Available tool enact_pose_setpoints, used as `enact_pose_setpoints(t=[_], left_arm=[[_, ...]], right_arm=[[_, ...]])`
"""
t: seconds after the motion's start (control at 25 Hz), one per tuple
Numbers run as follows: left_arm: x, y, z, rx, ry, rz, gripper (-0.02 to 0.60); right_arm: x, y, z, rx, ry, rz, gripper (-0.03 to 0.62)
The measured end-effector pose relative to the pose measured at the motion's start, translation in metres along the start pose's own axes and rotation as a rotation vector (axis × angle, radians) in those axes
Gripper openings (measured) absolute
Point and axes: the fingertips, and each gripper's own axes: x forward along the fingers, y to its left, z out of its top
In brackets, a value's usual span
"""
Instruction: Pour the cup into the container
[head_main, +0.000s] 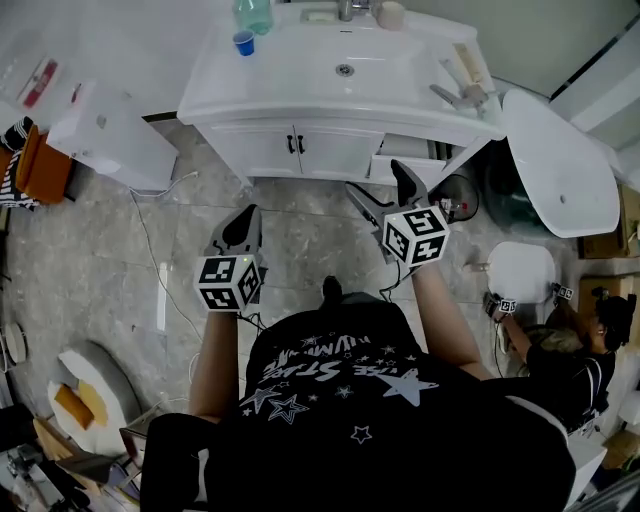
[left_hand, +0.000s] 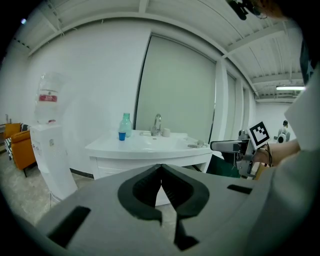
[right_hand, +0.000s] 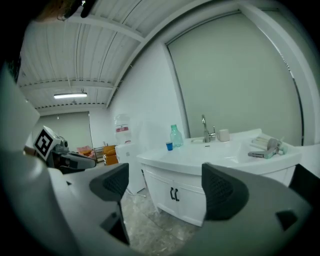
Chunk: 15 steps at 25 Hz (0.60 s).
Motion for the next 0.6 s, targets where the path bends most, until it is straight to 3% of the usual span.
enact_pose_setpoints(t=[0.28, 0.6], left_arm=[[0.034, 0.011, 0.02, -0.024, -0.018, 0.039, 0.011], [0.056, 0.043, 0.024, -0.045, -0.007, 0.08, 0.011]], right_arm=[[0.028, -0.03, 0.011, -0.013, 0.02, 0.033, 0.443], [0.073, -0.034, 0.019, -0.025, 0.038, 0.075, 0.443]])
